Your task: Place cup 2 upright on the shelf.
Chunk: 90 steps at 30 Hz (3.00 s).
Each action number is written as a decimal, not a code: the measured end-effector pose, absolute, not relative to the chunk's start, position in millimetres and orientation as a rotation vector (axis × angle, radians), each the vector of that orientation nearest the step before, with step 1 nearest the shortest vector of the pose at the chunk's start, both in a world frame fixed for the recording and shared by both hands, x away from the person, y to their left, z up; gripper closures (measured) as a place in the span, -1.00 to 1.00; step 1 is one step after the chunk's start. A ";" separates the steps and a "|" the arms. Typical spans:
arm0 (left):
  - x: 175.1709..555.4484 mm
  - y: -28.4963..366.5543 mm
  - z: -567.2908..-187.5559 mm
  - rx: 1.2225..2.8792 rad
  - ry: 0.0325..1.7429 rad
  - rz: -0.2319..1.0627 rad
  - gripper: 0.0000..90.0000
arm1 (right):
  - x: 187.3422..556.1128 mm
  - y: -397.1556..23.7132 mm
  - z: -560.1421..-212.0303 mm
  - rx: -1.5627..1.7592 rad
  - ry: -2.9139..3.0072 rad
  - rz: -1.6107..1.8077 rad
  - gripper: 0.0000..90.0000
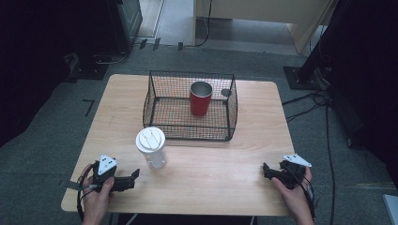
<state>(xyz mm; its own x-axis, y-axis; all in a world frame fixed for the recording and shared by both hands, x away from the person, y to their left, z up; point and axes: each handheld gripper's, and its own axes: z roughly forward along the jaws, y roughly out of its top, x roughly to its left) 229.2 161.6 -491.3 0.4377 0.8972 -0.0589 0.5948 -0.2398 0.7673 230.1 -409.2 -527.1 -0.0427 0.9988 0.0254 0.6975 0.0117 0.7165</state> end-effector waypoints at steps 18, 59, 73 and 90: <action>237.9 120.4 -469.5 1.936 1.168 0.440 -1.00 | 230.1 -409.2 -527.1 1.735 1.792 0.783 -0.96; 259.5 86.9 -443.4 1.780 1.126 0.515 -0.88 | 230.1 -409.1 -527.1 1.737 1.789 0.784 -0.96; 259.3 85.9 -441.6 1.743 1.093 0.554 -0.63 | 229.9 -409.1 -527.1 1.735 1.791 0.785 -0.95; 260.0 75.5 -426.1 1.709 1.038 0.585 -0.62 | 230.0 -409.2 -527.1 1.730 1.794 0.786 -0.95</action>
<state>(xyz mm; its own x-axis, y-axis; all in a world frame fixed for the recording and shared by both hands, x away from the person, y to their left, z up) 260.0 75.5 -426.1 0.5121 0.8541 -0.0907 0.3646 -0.1206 0.9233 230.0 -409.2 -527.1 -0.0466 0.9986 0.0251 0.6954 0.0144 0.7185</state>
